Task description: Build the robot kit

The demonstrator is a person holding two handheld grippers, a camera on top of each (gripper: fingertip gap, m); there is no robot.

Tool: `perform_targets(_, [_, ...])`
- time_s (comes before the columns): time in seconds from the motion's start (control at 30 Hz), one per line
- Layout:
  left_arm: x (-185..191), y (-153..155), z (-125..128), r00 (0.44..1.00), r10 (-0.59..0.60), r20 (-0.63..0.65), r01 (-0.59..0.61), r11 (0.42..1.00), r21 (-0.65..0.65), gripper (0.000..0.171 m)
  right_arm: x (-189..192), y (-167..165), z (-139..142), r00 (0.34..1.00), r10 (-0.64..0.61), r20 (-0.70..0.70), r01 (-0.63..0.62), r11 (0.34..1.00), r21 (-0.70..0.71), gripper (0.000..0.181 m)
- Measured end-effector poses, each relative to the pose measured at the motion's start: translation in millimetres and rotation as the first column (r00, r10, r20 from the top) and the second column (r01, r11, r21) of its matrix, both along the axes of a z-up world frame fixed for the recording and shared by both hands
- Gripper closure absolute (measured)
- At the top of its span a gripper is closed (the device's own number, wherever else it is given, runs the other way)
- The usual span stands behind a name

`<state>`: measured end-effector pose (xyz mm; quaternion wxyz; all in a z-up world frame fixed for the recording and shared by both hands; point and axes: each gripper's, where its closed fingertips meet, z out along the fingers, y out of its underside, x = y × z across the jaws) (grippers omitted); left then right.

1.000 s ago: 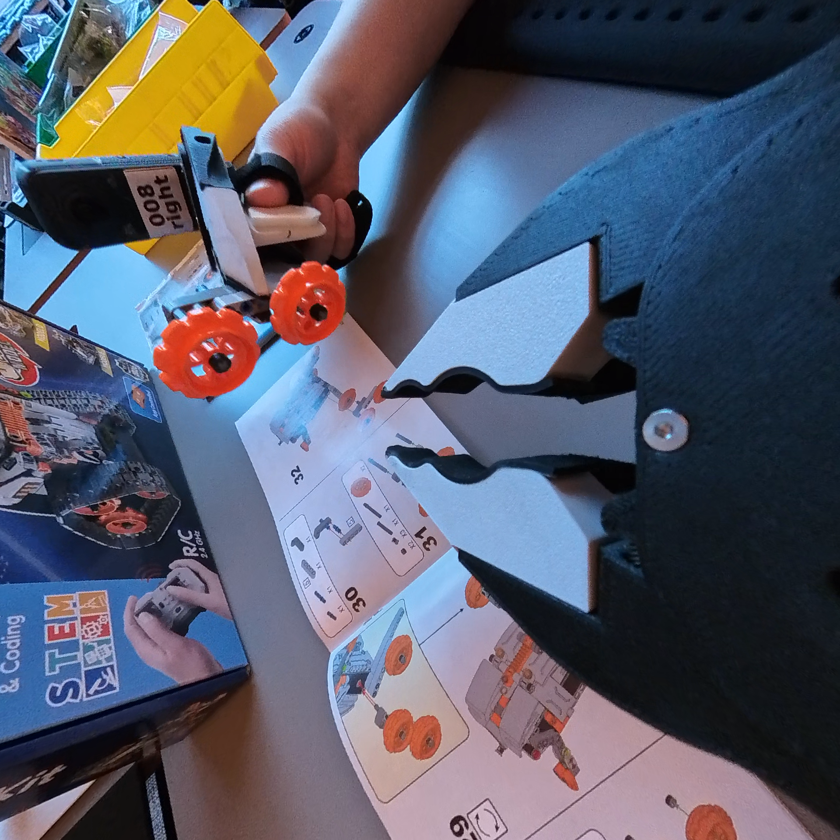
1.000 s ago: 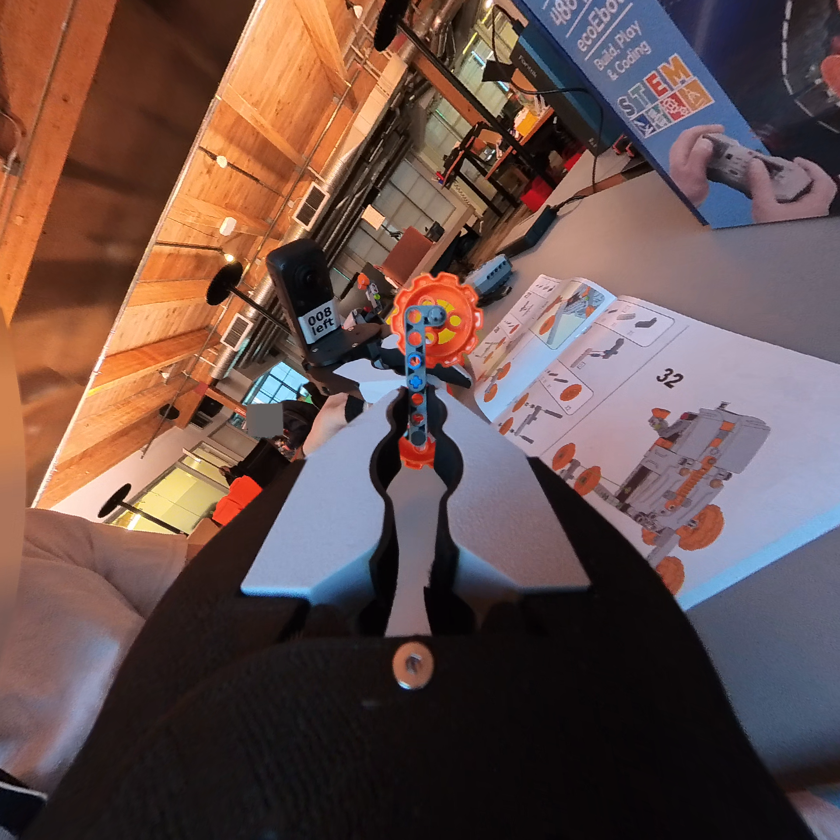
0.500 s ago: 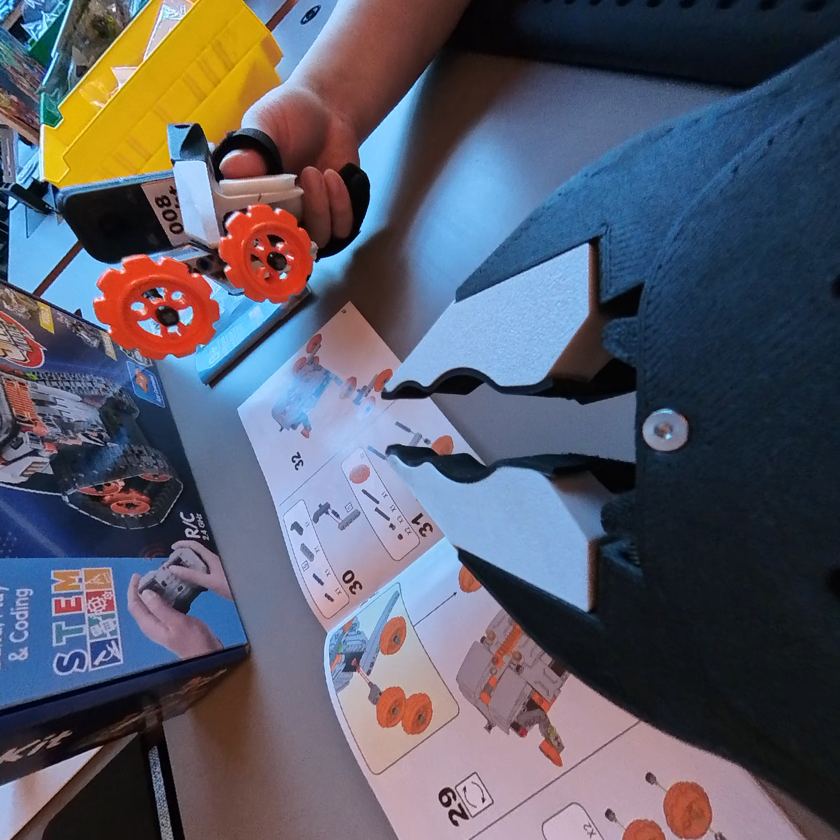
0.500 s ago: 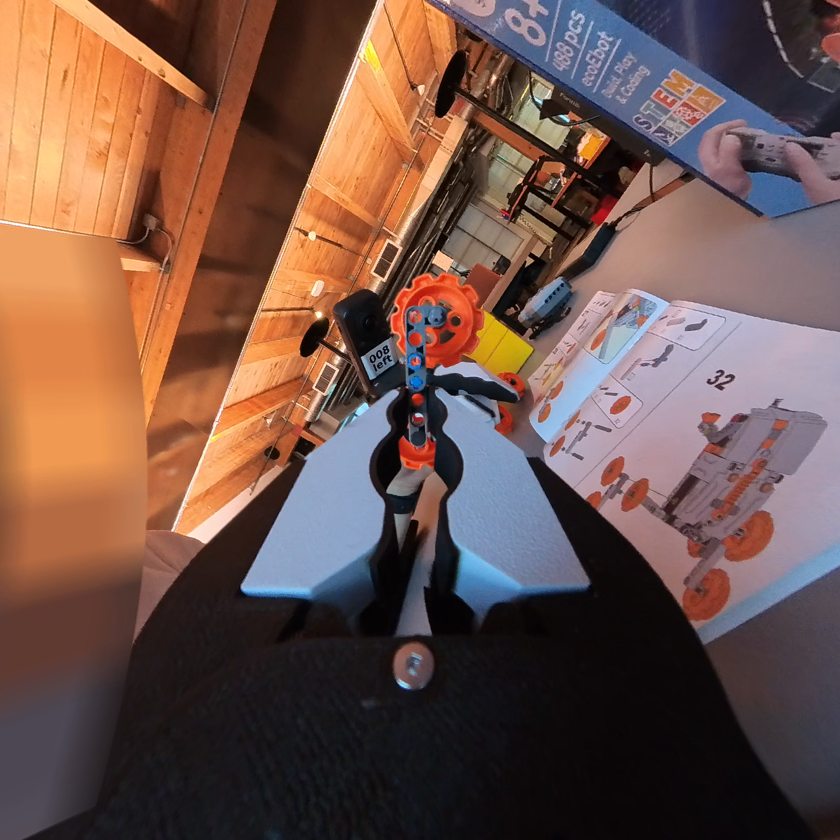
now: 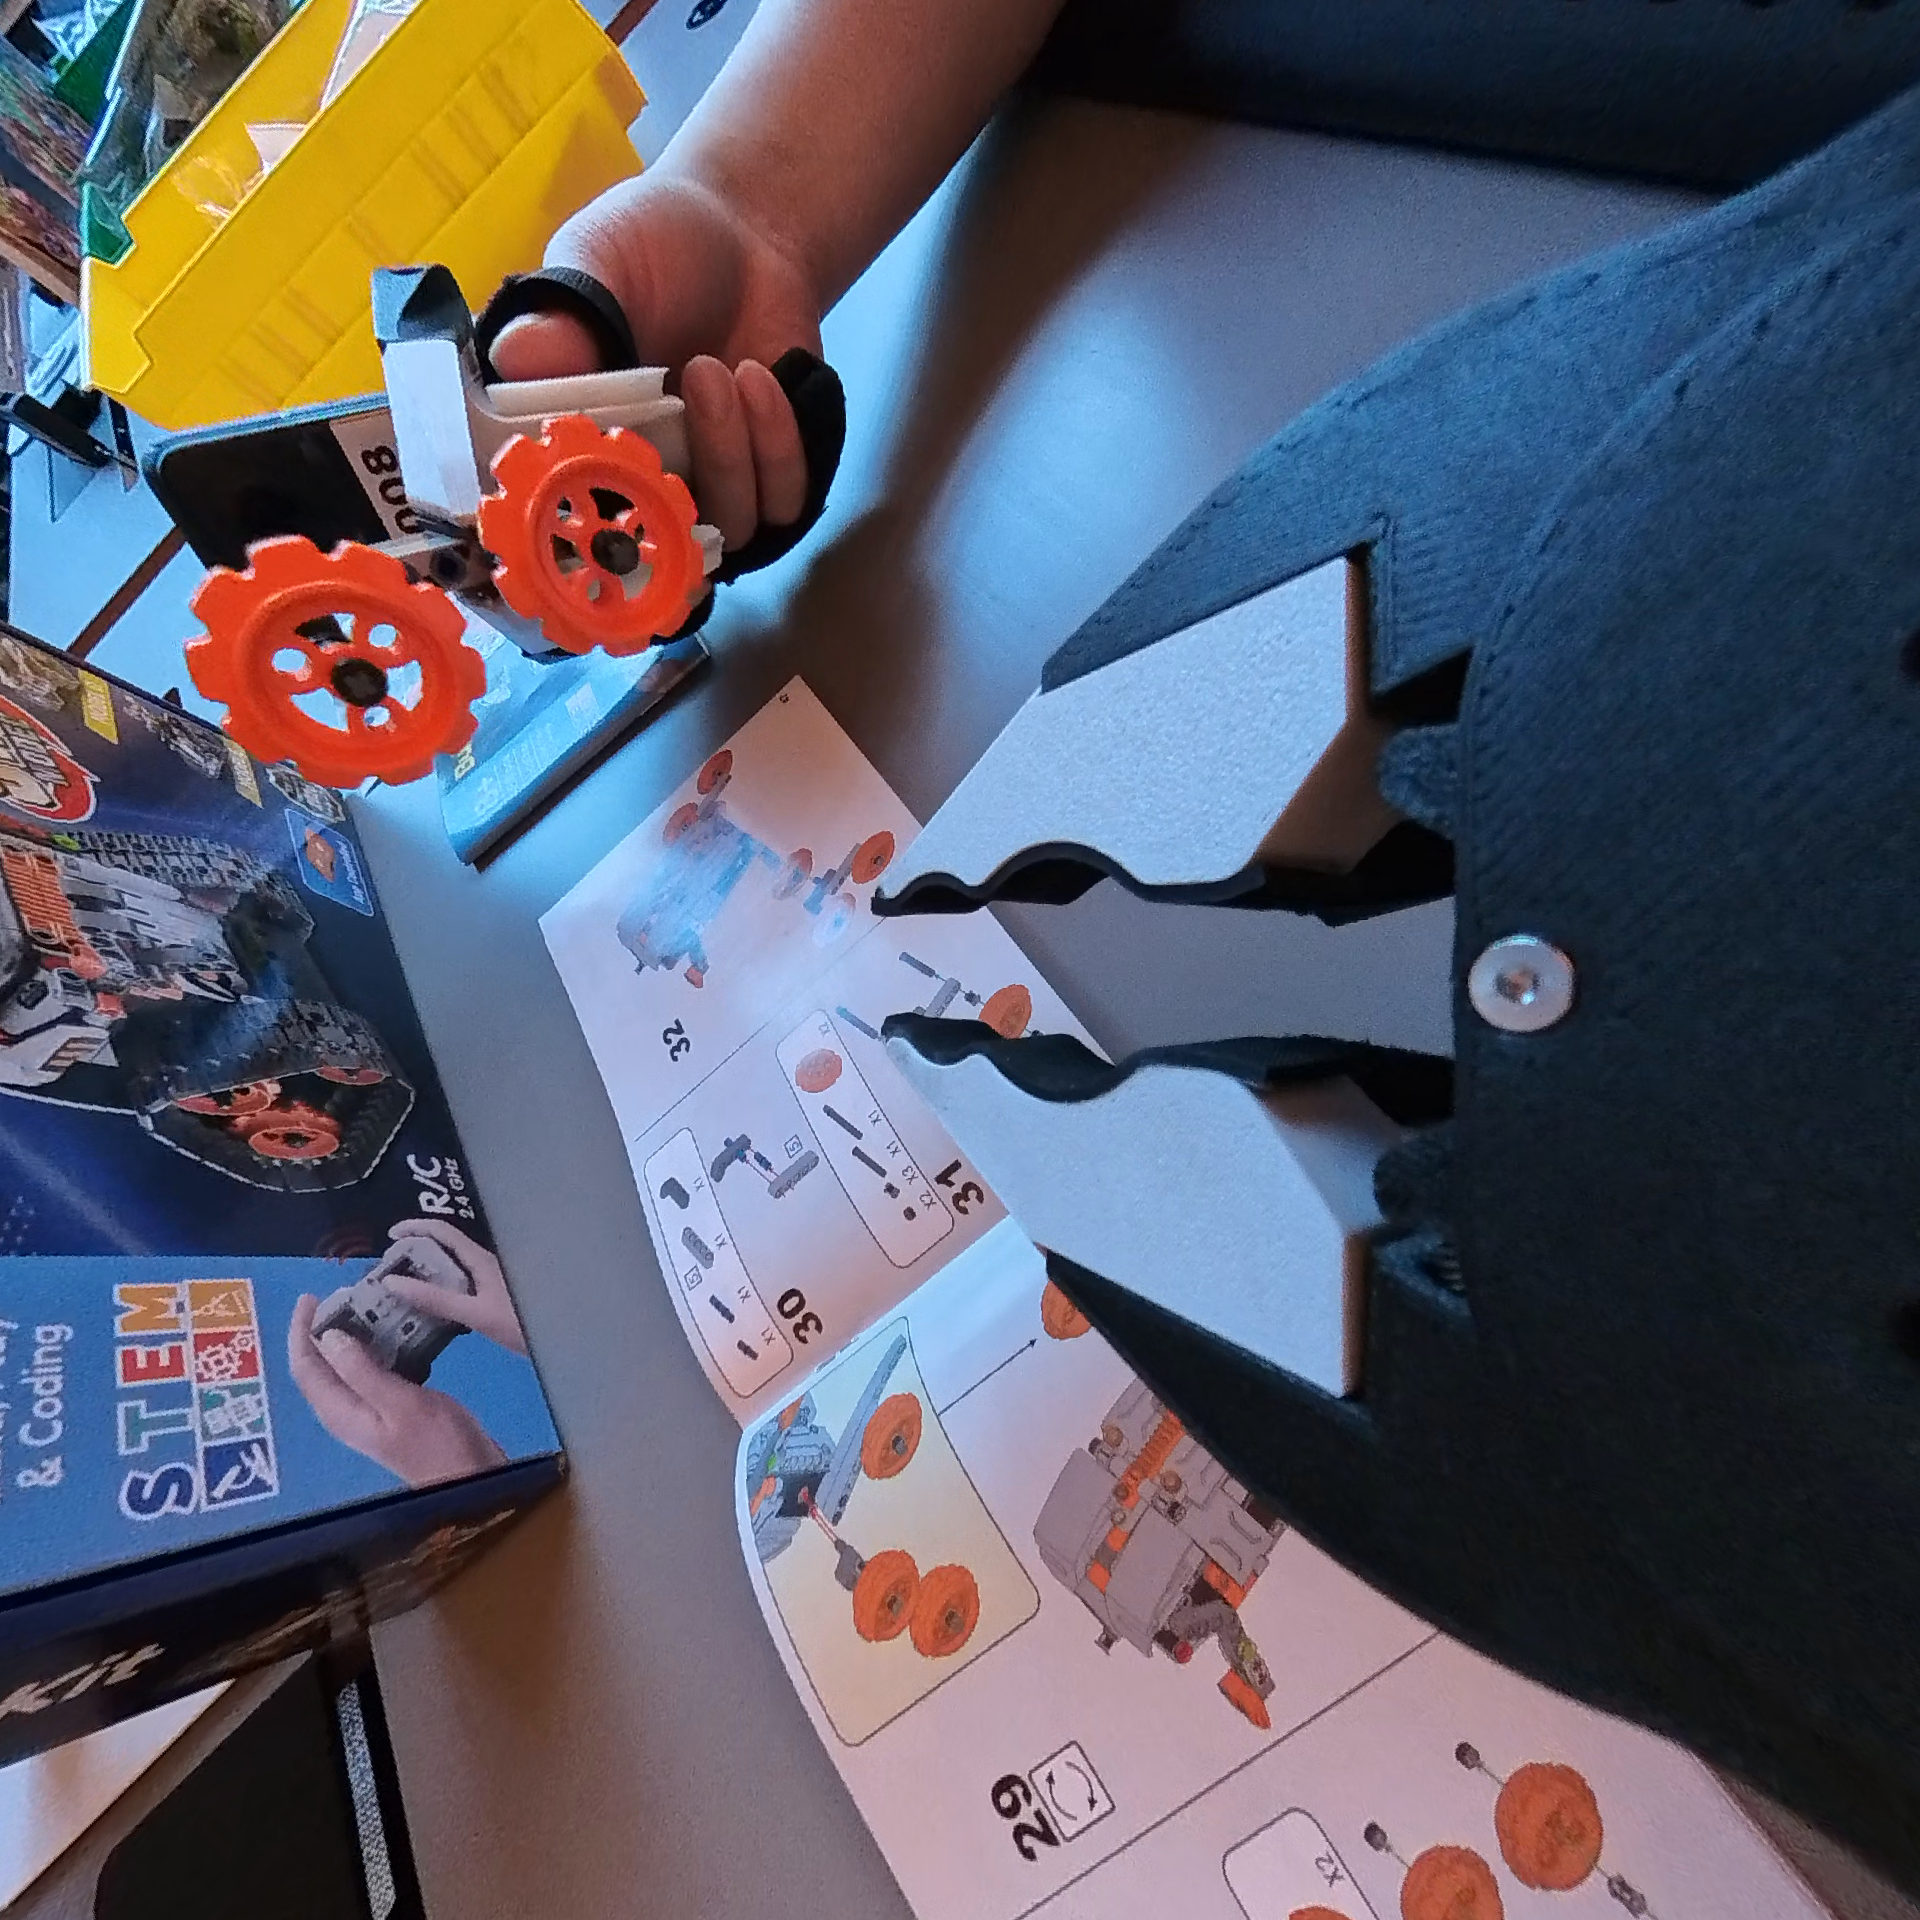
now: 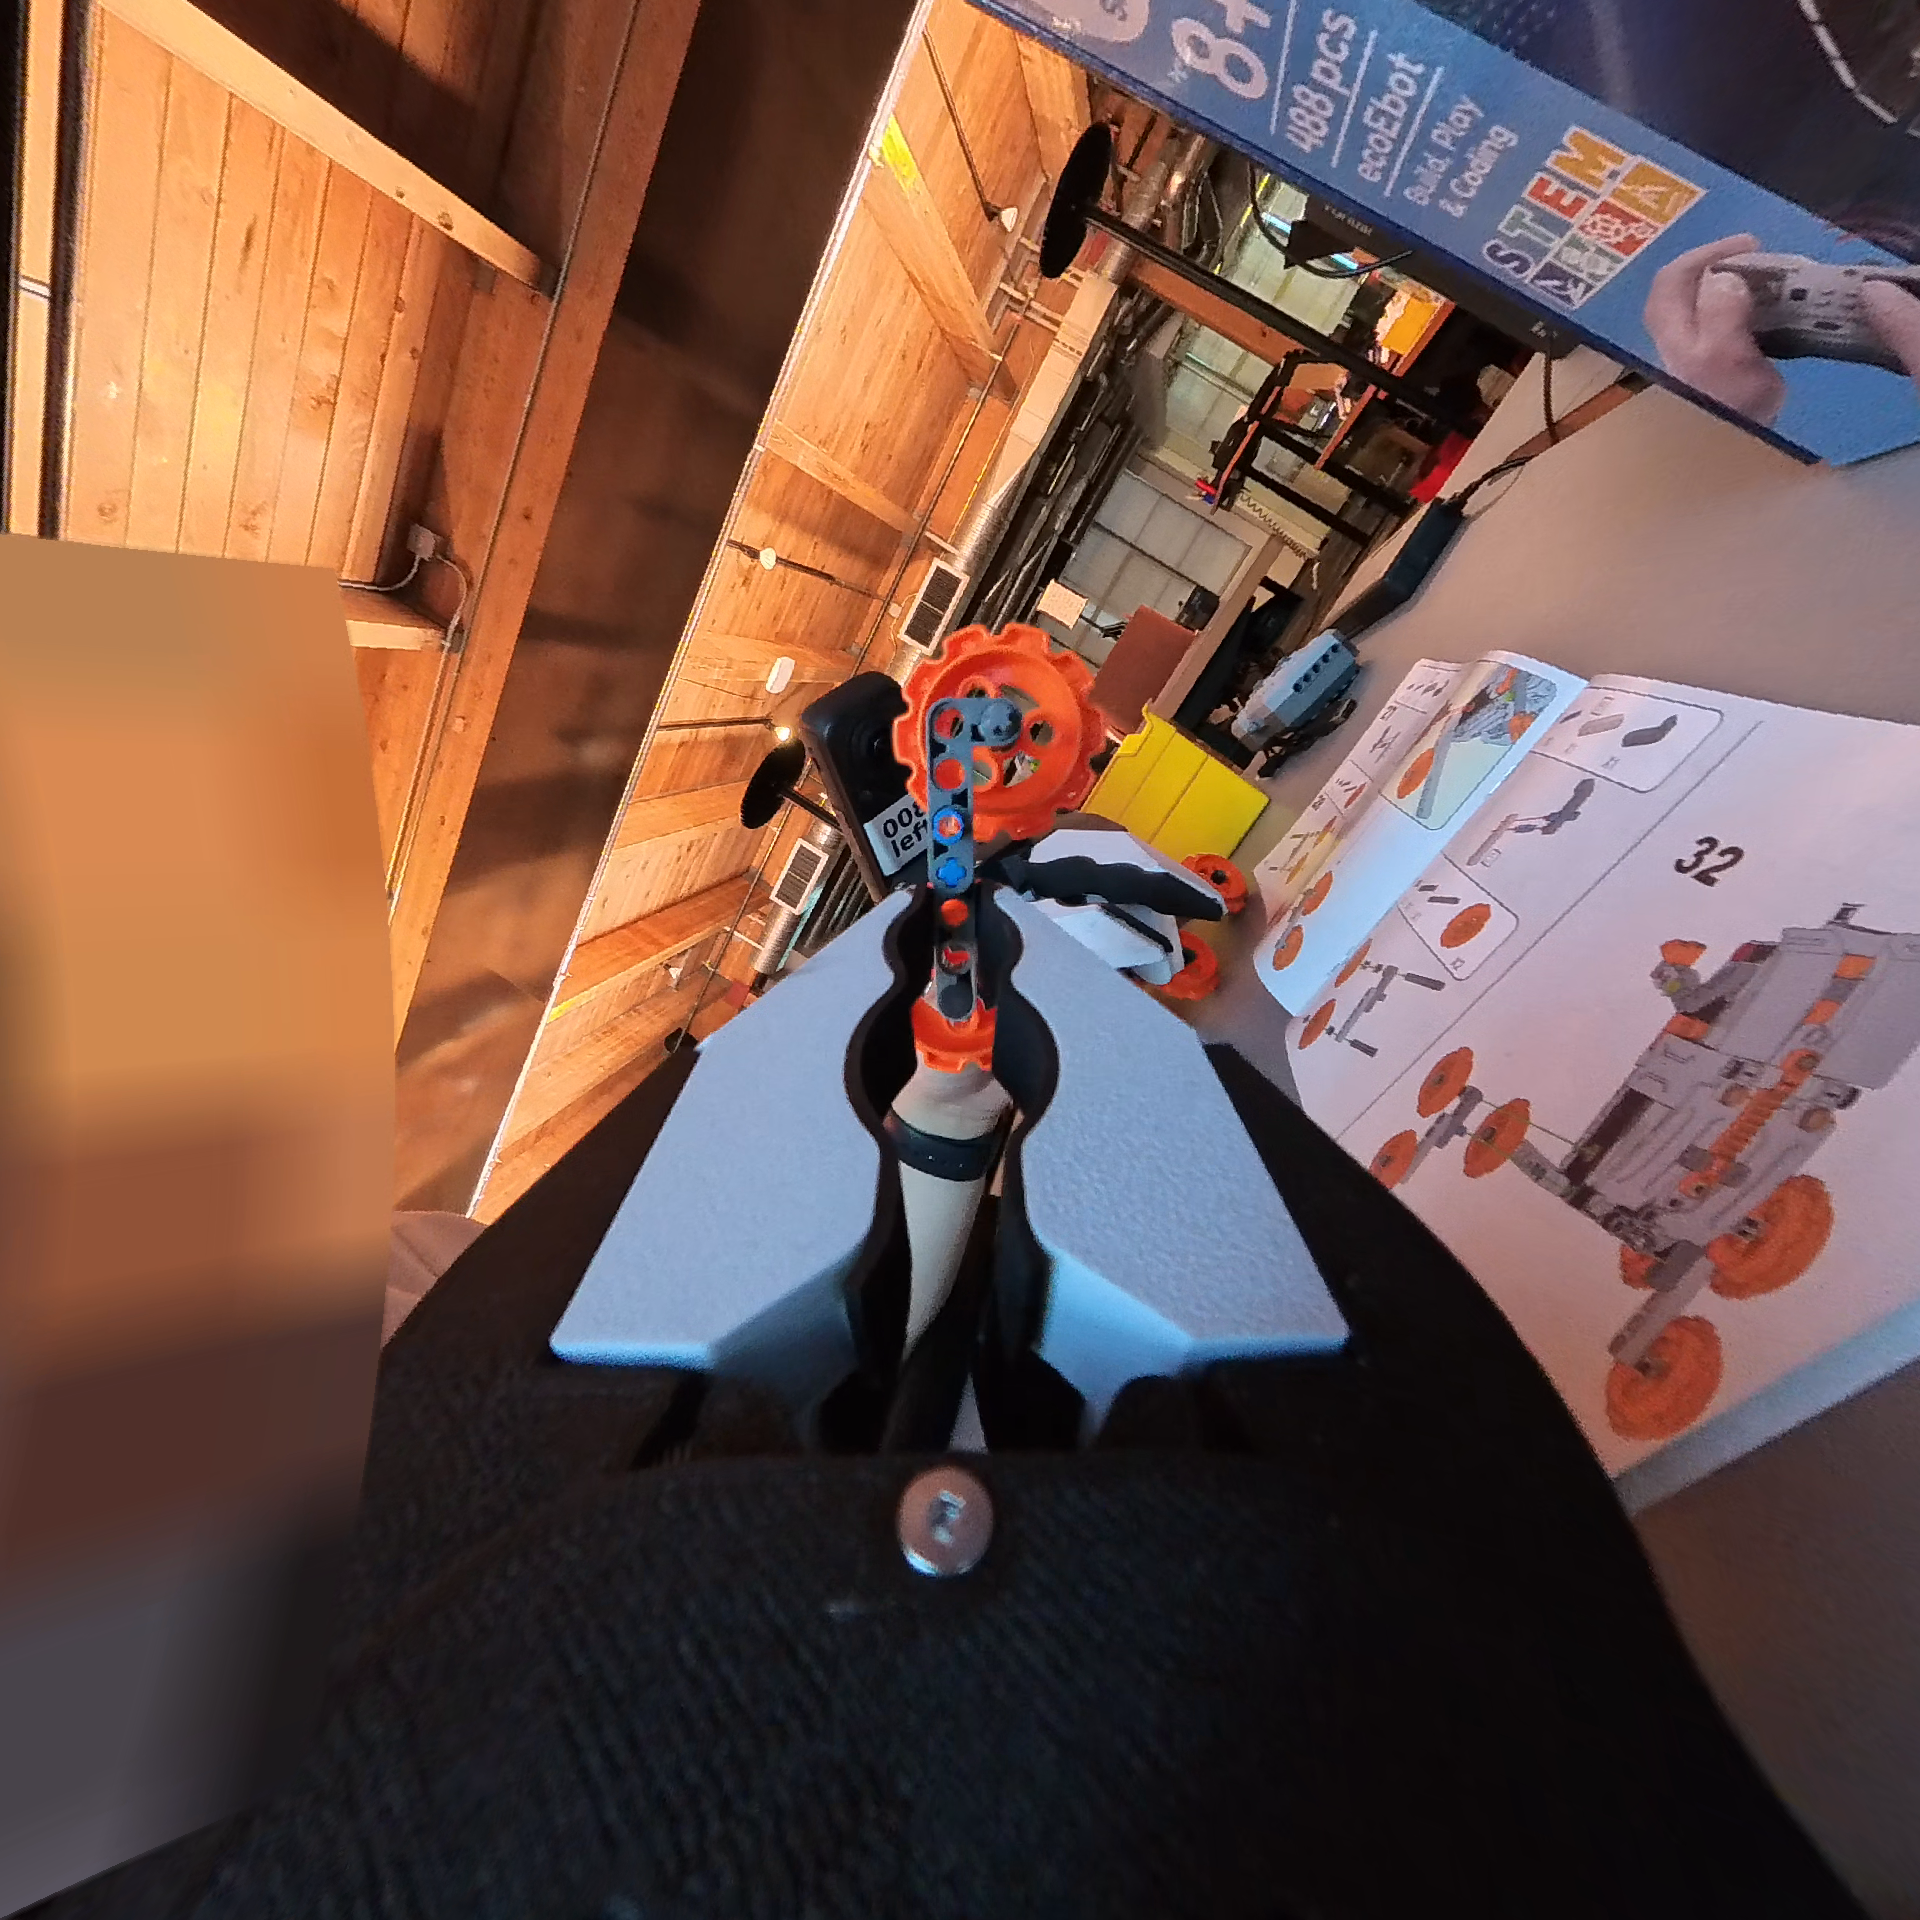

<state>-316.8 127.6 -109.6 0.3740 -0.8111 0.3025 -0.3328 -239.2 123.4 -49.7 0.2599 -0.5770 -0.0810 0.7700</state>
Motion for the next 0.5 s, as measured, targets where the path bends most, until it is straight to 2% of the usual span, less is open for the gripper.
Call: perform_targets(0.5, [-1.2, 0.4, -1.3, 1.0, 0.005, -0.012, -0.005, 1.0, 0.0, 0.154, -1.4, -2.6, 1.3, 1.0, 0.024, -0.016, -0.024, 1.0, -0.005, 0.176])
